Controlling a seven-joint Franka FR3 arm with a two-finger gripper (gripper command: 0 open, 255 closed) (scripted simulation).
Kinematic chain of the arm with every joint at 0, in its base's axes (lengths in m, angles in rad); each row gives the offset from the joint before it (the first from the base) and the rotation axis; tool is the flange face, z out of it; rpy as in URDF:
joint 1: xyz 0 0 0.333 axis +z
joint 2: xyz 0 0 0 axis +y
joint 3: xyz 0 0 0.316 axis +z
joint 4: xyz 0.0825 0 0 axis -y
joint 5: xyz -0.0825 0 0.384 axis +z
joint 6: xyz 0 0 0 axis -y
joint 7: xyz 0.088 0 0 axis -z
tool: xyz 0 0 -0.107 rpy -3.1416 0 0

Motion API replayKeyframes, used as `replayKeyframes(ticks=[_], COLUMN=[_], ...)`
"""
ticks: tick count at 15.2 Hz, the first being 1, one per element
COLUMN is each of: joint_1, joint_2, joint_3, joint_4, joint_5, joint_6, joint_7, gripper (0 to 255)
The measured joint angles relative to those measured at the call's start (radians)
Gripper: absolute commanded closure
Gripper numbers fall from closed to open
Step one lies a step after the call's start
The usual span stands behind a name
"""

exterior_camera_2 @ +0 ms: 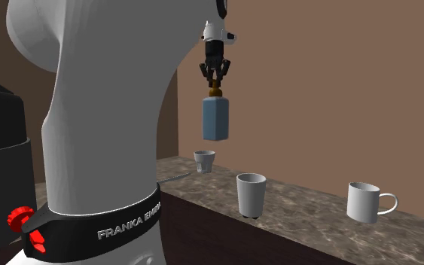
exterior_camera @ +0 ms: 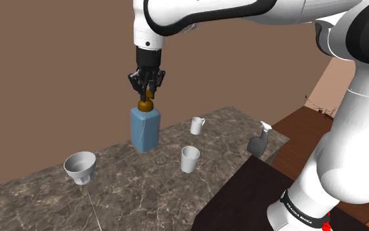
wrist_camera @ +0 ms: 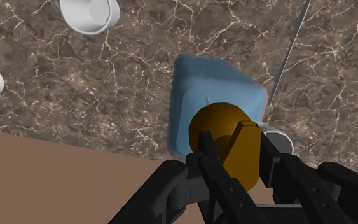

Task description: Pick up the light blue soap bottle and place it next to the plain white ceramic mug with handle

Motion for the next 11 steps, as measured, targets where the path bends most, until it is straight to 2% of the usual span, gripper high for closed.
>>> replayKeyframes(ticks=[11], joint_1=[0.006], joint_2=[0.009], joint_3=[0.003], joint_4=[0.161], joint_5=[-0.002], joint_6=[-0.152], joint_7=[0.000], gripper=[255])
